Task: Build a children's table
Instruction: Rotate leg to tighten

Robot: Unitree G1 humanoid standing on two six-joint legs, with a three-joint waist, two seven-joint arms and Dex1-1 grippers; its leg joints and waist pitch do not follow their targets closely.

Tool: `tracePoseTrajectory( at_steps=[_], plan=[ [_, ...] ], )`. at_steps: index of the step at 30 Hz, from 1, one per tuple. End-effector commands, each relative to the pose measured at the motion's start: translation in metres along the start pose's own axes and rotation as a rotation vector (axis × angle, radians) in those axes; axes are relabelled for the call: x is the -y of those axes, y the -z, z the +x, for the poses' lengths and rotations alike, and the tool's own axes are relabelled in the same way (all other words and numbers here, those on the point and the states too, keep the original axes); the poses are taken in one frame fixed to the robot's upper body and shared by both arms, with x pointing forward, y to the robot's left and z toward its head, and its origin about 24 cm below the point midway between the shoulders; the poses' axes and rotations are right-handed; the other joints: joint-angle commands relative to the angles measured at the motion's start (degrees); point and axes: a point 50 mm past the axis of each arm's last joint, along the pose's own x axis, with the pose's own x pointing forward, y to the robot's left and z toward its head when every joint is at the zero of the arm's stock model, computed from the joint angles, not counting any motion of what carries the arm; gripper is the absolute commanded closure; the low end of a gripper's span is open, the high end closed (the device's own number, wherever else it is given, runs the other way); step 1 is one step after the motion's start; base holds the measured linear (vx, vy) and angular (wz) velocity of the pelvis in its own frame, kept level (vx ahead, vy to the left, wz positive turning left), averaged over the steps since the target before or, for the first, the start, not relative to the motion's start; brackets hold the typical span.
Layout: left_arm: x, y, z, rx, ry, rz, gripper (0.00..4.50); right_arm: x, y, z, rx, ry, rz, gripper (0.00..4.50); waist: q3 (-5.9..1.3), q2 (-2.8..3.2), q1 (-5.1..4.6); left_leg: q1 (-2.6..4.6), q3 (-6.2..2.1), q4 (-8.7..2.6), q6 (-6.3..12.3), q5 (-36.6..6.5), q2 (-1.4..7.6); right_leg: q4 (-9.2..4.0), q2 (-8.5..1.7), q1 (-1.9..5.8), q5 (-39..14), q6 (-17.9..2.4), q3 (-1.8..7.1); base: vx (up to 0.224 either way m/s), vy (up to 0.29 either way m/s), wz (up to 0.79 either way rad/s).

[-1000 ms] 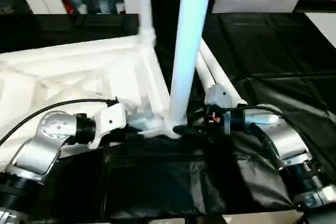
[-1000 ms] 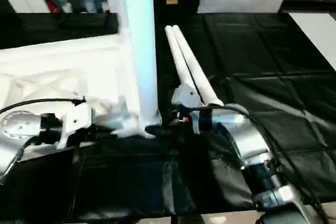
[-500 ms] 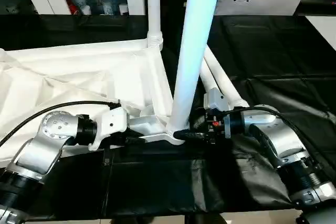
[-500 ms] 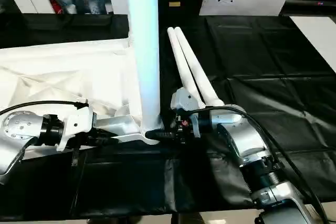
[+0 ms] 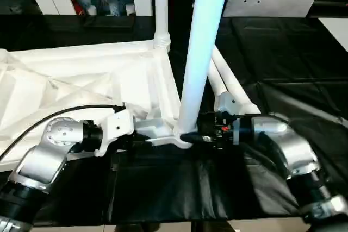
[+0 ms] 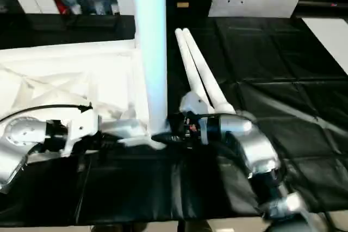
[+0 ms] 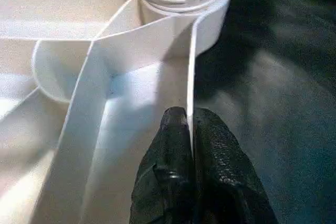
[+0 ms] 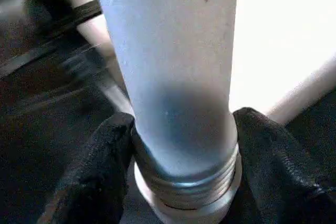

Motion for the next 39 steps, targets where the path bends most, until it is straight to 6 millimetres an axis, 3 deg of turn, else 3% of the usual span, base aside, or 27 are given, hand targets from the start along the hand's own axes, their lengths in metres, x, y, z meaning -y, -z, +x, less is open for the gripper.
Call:
tracePoseTrajectory(
  at_steps=[1,3,5,7,9,10,11,13,14,18,19,24,35,39],
  plan=[
    [0.015,-0.018,0.022,0.091,-0.056,-0.069,4.50,-0.021,0.004,0.033,0.009,0.031,0.075,1.78,-2.85,0.13,-0.13,0.37,-2.01,-5.00,1.24,-9.02,4.75,-4.16,-5.19,2.51,-14.41,-14.73,2.84,0.000,0.000,0.00],
    [0.019,-0.027,0.032,0.119,-0.153,-0.135,4.50,-0.027,0.002,0.049,0.035,0.123,0.124,1.78,-2.73,0.07,-0.97,0.48,-2.07,-5.11,0.27,-10.65,4.86,-4.68,-5.22,2.16,-16.18,-14.03,2.96,0.000,0.000,0.00],
    [0.024,-0.039,0.047,0.140,-0.264,-0.164,4.50,-0.030,0.001,0.065,0.036,0.230,0.166,1.78,-2.68,-0.05,-1.28,0.33,-2.10,-5.00,0.72,-10.57,4.52,-5.07,-5.14,2.12,-17.05,-12.69,3.07,0.000,0.000,0.00],
    [0.024,-0.039,0.047,0.140,-0.264,-0.164,4.50,-0.030,0.001,0.065,0.036,0.230,0.166,1.79,-2.76,-0.07,-1.11,0.55,-1.96,-4.74,1.57,-10.71,4.27,-5.35,-5.08,1.93,-17.67,-11.97,3.17,0.000,0.000,0.00],
    [0.031,-0.047,0.059,0.145,-0.281,-0.170,4.50,-0.032,0.001,0.070,0.032,0.281,0.170,1.79,-2.90,-0.14,-1.00,0.38,-1.82,-4.75,2.35,-8.96,4.32,-5.16,-4.87,1.94,-14.82,-11.72,3.19,0.000,0.000,0.00],
    [0.034,-0.051,0.065,0.142,-0.276,-0.158,4.50,-0.029,0.000,0.068,0.036,0.301,0.161,1.23,-2.86,-0.06,-1.02,0.36,-1.78,-4.79,2.62,-8.43,4.35,-5.09,-4.72,1.85,-13.26,-11.84,3.11,0.000,0.000,0.00],
    [0.034,-0.052,0.066,0.139,-0.276,-0.154,4.50,-0.029,0.000,0.067,0.037,0.305,0.159,1.09,-3.10,0.02,-0.96,0.41,-1.76,-4.66,2.90,-7.66,4.33,-4.92,-4.71,2.01,-11.39,-11.97,3.07,0.000,0.000,0.00],
    [0.034,-0.050,0.065,0.107,-0.269,-0.134,4.50,-0.024,0.000,0.063,0.040,0.331,0.150,1.07,-3.28,0.22,-0.85,0.34,-1.73,-4.53,3.67,-6.11,4.30,-4.59,-4.72,2.14,-7.66,-12.72,3.02,0.000,0.000,0.00],
    [0.033,-0.047,0.063,0.093,-0.260,-0.119,4.50,-0.021,0.001,0.059,0.040,0.333,0.139,0.80,-3.31,0.25,-0.88,0.19,-1.76,-4.51,4.19,-5.43,4.30,-4.44,-4.74,2.30,-5.92,-13.29,2.96,0.000,0.000,0.00],
    [0.026,-0.036,0.054,0.042,-0.230,-0.079,4.50,-0.009,0.001,0.041,0.058,0.335,0.112,0.57,-3.23,0.39,-0.70,0.28,-1.80,-4.64,4.39,-7.23,4.31,-4.58,-4.73,2.32,-6.88,-13.61,2.86,0.000,0.000,0.00],
    [0.024,-0.033,0.051,0.033,-0.220,-0.078,4.50,-0.006,0.000,0.035,0.065,0.328,0.098,0.34,-3.19,0.60,-0.67,0.28,-1.84,-4.67,4.20,-7.71,4.32,-4.61,-4.77,2.36,-7.39,-13.51,2.89,0.000,0.000,0.00],
    [0.013,-0.014,0.031,-0.016,-0.123,-0.004,4.50,0.007,-0.009,0.004,0.070,0.218,-0.013,0.07,-3.44,0.86,-0.13,0.34,-1.70,-4.37,5.68,-4.64,4.25,-4.06,-4.63,2.60,-1.13,-14.64,2.79,0.000,0.000,0.00],
    [0.007,0.004,0.003,-0.011,0.177,0.105,4.50,0.004,-0.016,-0.027,-0.098,-0.193,-0.226,0.07,-3.53,0.74,0.50,0.64,-1.47,-4.24,6.96,-4.37,4.59,-3.71,-4.89,2.68,-0.51,-16.70,2.75,0.000,0.000,0.00],
    [0.005,0.005,-0.002,-0.005,0.241,0.123,4.50,0.007,-0.015,-0.030,-0.128,-0.239,-0.231,0.07,-3.50,0.81,0.60,0.74,-1.46,-4.28,6.61,-5.24,4.63,-3.79,-4.89,2.60,-2.19,-17.08,2.72,0.000,0.000,0.00]
  ],
)
